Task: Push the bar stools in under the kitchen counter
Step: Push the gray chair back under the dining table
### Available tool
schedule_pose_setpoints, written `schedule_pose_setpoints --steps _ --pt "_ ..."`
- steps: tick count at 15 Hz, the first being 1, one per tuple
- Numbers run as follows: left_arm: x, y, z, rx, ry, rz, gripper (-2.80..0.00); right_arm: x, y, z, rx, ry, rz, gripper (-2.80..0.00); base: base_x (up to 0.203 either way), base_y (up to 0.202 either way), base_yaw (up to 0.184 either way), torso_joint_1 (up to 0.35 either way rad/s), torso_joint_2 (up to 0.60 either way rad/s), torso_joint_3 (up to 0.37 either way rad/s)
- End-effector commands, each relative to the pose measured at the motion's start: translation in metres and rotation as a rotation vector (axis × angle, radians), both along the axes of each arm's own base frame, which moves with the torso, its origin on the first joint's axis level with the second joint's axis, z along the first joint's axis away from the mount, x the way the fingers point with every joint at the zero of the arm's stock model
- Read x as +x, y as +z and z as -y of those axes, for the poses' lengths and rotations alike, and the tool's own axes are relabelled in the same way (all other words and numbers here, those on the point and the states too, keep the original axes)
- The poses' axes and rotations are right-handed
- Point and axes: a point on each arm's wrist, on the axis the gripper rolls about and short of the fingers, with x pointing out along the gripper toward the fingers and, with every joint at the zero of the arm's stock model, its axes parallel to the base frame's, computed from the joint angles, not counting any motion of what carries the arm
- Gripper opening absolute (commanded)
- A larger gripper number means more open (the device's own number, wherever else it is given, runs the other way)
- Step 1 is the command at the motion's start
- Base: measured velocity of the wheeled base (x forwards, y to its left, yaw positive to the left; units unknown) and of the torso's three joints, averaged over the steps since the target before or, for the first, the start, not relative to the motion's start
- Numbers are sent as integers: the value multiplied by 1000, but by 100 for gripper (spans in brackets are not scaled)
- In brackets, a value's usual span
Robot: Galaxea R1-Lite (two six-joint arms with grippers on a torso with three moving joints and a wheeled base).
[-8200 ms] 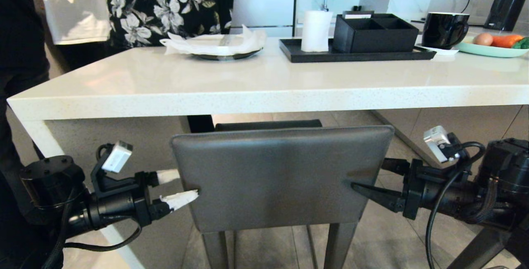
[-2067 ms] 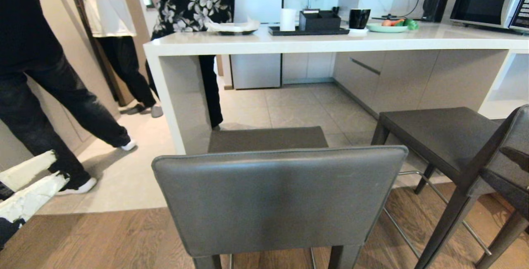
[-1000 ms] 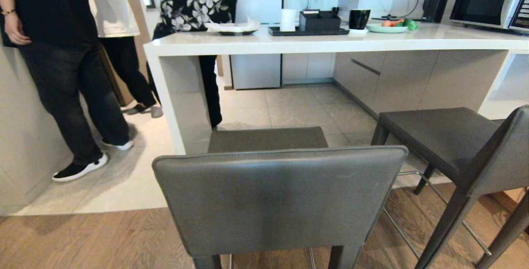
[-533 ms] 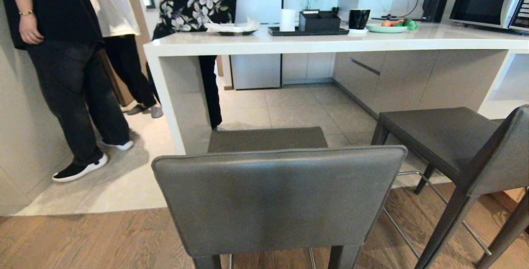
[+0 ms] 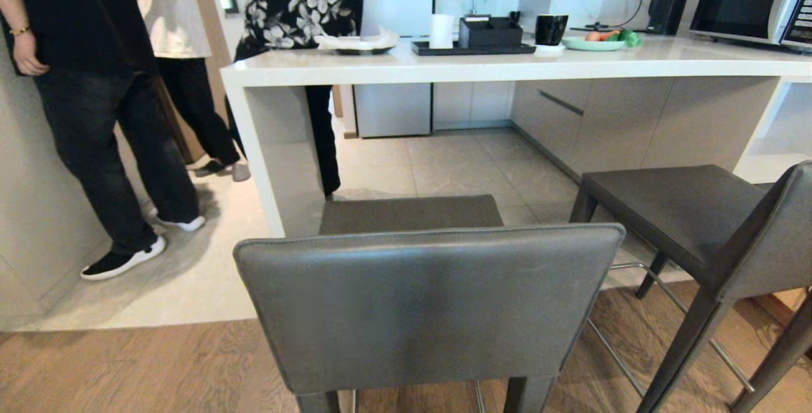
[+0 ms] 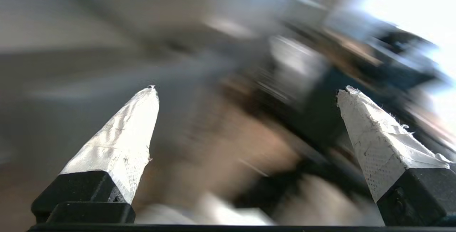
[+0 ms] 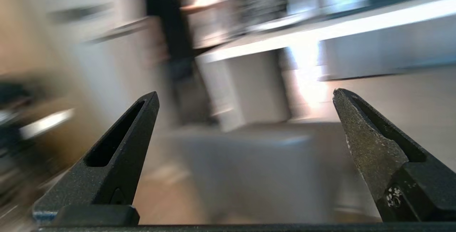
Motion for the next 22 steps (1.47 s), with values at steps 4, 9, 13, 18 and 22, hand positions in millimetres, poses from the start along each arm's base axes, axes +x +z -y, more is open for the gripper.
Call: schedule_pose_setpoints --steps 4,9,13,18,22 --pt "-89 -14 -10 57 -425 164 0 -68 1 31 -17 360 96 0 0 0 0 0 0 0" --pt "-127 -10 -10 94 -445 284 0 -70 -6 5 -9 60 16 0 0 0 0 0 0 0" --pt "-140 -34 -15 88 -469 310 0 -77 -26 2 -57 57 18 0 0 0 0 0 0 0" --pt "-89 -92 -19 -130 -259 161 0 -55 -92 6 -99 -30 -58 0 0 0 0 0 0 0" --pt "-46 -140 -22 -59 16 224 0 -45 -117 13 -73 -362 -74 0 0 0 0 0 0 0"
